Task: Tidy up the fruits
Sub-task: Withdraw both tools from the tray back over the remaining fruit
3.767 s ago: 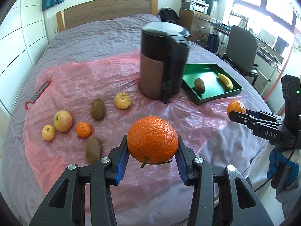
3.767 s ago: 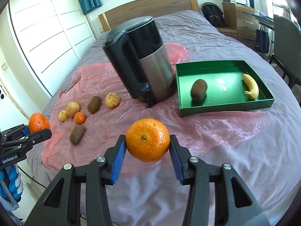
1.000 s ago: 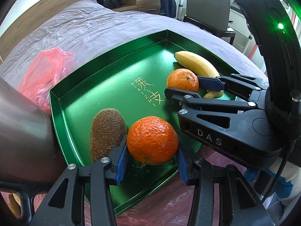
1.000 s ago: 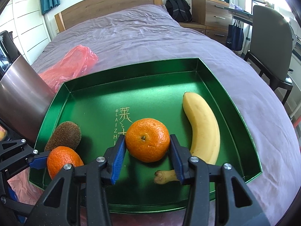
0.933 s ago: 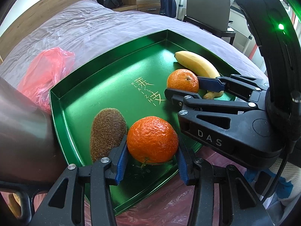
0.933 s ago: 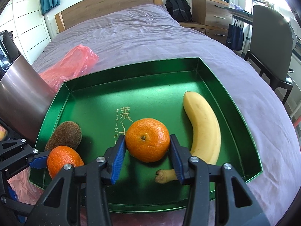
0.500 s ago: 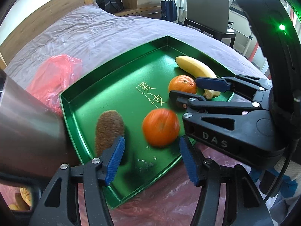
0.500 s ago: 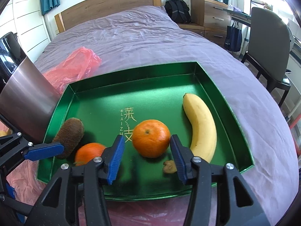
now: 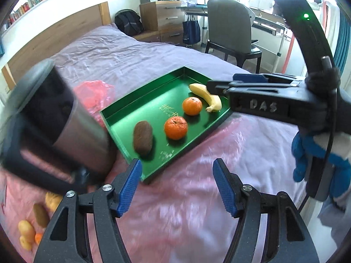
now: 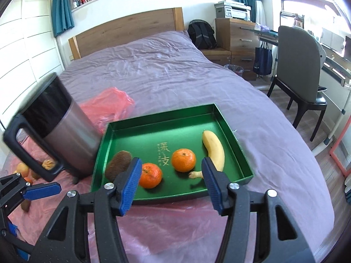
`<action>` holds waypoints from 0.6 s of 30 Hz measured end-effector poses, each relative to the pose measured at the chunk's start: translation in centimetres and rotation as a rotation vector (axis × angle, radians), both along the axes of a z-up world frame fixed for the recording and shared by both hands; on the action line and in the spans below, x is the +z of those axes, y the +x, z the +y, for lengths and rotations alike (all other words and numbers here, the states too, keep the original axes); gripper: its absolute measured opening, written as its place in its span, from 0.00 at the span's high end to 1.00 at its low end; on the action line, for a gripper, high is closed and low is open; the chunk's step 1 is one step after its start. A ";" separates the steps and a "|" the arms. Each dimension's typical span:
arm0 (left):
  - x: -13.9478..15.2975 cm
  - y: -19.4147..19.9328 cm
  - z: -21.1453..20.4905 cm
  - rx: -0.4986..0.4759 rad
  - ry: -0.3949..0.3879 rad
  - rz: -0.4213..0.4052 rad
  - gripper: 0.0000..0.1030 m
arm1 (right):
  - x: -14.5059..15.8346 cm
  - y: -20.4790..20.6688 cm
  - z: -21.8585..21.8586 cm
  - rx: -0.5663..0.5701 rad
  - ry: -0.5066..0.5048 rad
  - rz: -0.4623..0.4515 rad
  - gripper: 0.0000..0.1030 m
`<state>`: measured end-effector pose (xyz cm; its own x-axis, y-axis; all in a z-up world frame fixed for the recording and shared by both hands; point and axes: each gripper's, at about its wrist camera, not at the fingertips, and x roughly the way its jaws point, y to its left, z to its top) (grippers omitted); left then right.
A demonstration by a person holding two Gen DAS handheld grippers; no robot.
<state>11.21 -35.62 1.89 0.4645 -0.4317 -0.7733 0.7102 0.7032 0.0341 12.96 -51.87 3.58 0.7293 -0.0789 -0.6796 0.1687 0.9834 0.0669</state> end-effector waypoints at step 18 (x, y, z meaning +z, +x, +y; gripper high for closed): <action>2.2 -6.1 16.5 0.218 -0.038 -0.027 0.31 | 4.2 -7.6 12.1 0.161 -0.001 -0.038 0.19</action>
<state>5.14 -19.12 4.05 0.5705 -0.3469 -0.7444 0.5402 0.8412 0.0220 5.38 -39.72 7.78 0.7575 0.0403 -0.6516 0.0066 0.9976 0.0695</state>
